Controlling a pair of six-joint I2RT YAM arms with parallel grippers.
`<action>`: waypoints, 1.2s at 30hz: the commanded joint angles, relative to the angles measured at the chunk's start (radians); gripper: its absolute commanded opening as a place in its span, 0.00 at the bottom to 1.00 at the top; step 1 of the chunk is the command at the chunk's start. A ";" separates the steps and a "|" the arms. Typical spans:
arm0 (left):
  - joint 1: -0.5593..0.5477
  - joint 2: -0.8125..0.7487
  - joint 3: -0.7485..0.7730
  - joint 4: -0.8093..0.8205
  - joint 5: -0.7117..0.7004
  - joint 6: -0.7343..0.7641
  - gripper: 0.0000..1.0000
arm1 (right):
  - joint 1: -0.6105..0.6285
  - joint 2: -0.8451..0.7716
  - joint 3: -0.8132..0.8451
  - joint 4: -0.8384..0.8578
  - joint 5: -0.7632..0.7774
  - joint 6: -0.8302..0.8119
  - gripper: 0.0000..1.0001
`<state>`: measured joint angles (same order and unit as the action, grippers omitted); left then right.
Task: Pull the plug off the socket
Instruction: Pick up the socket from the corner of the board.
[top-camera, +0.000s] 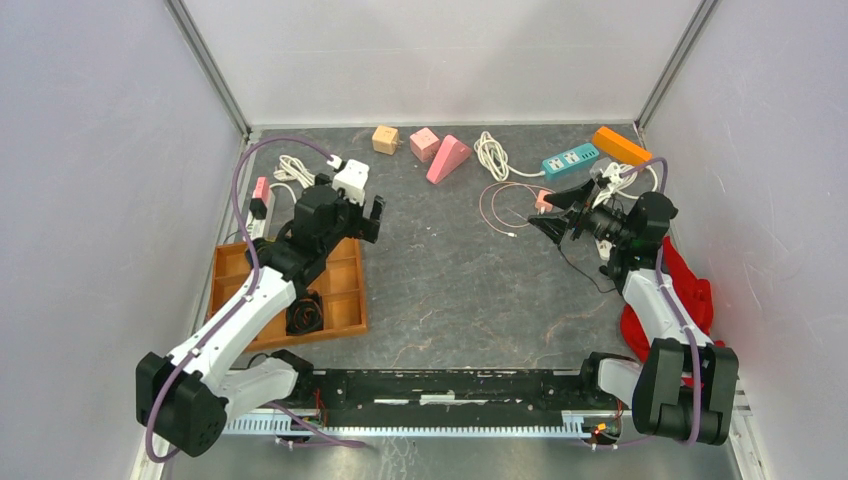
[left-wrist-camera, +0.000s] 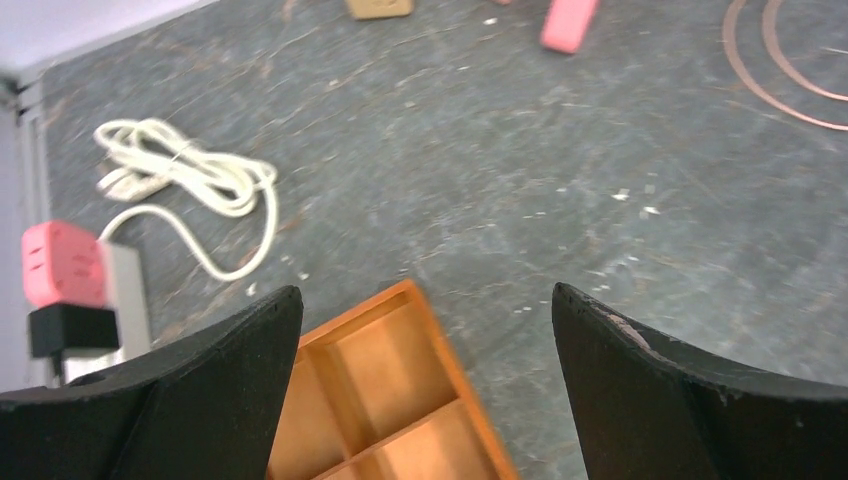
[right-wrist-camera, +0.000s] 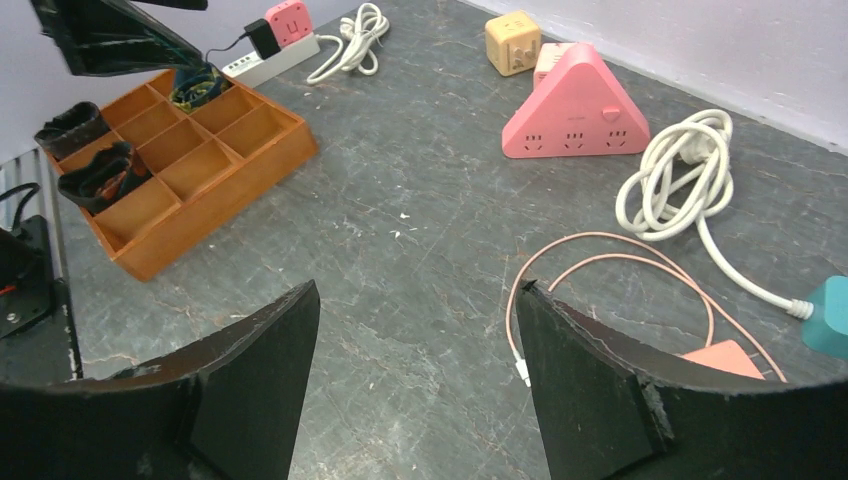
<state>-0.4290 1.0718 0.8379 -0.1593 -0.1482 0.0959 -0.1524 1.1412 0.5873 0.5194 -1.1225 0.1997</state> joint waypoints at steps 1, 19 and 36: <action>0.106 0.024 0.039 0.037 -0.060 0.015 1.00 | 0.014 -0.019 0.040 0.097 -0.053 0.050 0.78; 0.598 0.442 0.304 0.029 0.001 -0.023 1.00 | 0.112 -0.049 0.073 -0.080 -0.024 -0.141 0.77; 0.722 0.807 0.569 -0.209 0.091 0.076 1.00 | 0.147 -0.017 0.119 -0.212 -0.022 -0.273 0.77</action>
<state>0.2722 1.8343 1.3403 -0.2897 -0.1001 0.1314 -0.0128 1.1141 0.6571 0.3283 -1.1469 -0.0227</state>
